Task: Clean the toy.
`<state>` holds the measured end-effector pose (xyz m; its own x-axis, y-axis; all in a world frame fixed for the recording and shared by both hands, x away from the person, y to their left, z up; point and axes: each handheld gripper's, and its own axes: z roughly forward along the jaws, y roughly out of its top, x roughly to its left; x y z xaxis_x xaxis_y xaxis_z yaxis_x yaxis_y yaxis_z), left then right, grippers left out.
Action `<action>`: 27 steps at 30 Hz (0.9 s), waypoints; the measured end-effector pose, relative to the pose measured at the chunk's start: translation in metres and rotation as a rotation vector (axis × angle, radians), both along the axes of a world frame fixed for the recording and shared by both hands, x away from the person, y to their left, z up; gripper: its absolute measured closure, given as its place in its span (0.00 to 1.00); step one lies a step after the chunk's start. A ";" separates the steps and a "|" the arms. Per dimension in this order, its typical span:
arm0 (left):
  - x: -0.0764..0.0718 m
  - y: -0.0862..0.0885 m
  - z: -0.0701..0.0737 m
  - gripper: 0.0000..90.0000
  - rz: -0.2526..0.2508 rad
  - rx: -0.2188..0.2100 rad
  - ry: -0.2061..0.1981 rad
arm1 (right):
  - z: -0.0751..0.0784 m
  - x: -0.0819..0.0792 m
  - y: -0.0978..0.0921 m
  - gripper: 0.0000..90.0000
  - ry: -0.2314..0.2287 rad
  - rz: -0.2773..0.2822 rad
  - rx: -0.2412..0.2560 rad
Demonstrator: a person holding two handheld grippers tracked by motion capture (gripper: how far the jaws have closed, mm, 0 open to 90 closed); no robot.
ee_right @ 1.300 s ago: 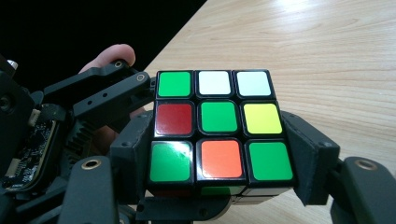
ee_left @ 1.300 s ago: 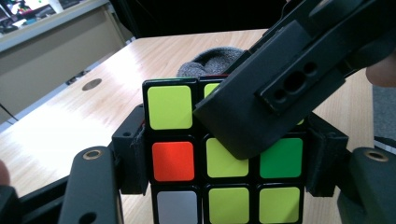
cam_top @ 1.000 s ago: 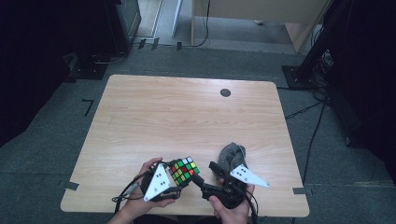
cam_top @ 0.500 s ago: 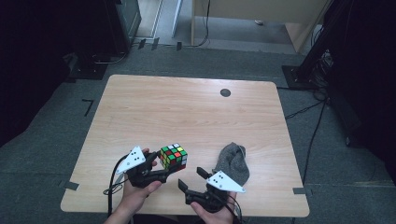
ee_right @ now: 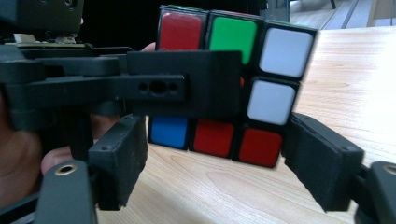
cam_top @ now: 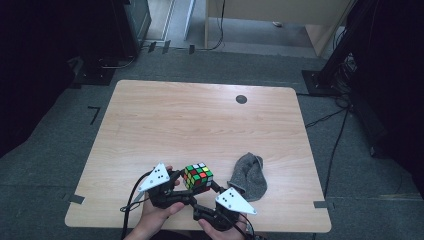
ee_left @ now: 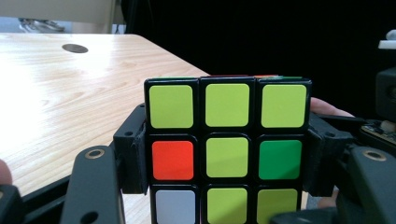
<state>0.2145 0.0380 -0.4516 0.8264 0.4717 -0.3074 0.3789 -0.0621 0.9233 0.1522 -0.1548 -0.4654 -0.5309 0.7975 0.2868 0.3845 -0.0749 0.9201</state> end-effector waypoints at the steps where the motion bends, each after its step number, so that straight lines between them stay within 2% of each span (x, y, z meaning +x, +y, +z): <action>1: 0.000 0.000 0.000 0.38 -0.003 0.001 -0.001 | 0.000 0.000 0.000 0.31 -0.002 -0.007 -0.003; 5: 0.001 0.001 0.001 0.37 0.006 0.000 0.005 | -0.002 -0.002 -0.001 0.36 -0.023 -0.015 -0.017; 9: 0.000 0.000 -0.001 0.37 0.007 -0.014 0.027 | -0.002 -0.002 -0.001 0.35 -0.040 -0.019 -0.030; 11: -0.002 -0.003 -0.002 0.37 -0.012 -0.012 0.031 | -0.003 -0.001 -0.001 0.33 -0.033 -0.021 -0.030; 14: -0.003 -0.004 -0.001 0.37 -0.004 0.005 0.000 | -0.005 -0.001 -0.002 0.36 -0.034 -0.025 -0.036; 16: -0.001 -0.001 0.000 0.37 -0.031 -0.014 0.005 | -0.004 -0.002 -0.003 0.37 -0.047 -0.025 -0.042; 20: 0.000 0.001 0.003 0.36 -0.044 -0.016 -0.012 | 0.000 -0.002 -0.004 0.37 -0.064 -0.003 -0.066; 23: 0.001 0.004 0.005 0.34 -0.036 -0.048 -0.016 | 0.000 -0.001 -0.006 0.37 -0.058 0.010 -0.073; 25: 0.003 0.012 0.010 0.30 -0.021 -0.083 -0.034 | -0.001 0.000 -0.007 0.38 -0.039 0.012 -0.092; 27: 0.005 0.022 0.015 0.26 -0.001 -0.101 -0.068 | -0.003 0.002 -0.011 0.38 -0.020 0.016 -0.093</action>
<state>0.2197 0.0599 -0.4362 0.8475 0.4404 -0.2963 0.3150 0.0321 0.9486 0.1546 -0.1656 -0.4683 -0.5487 0.8114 0.2014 0.3668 0.0172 0.9302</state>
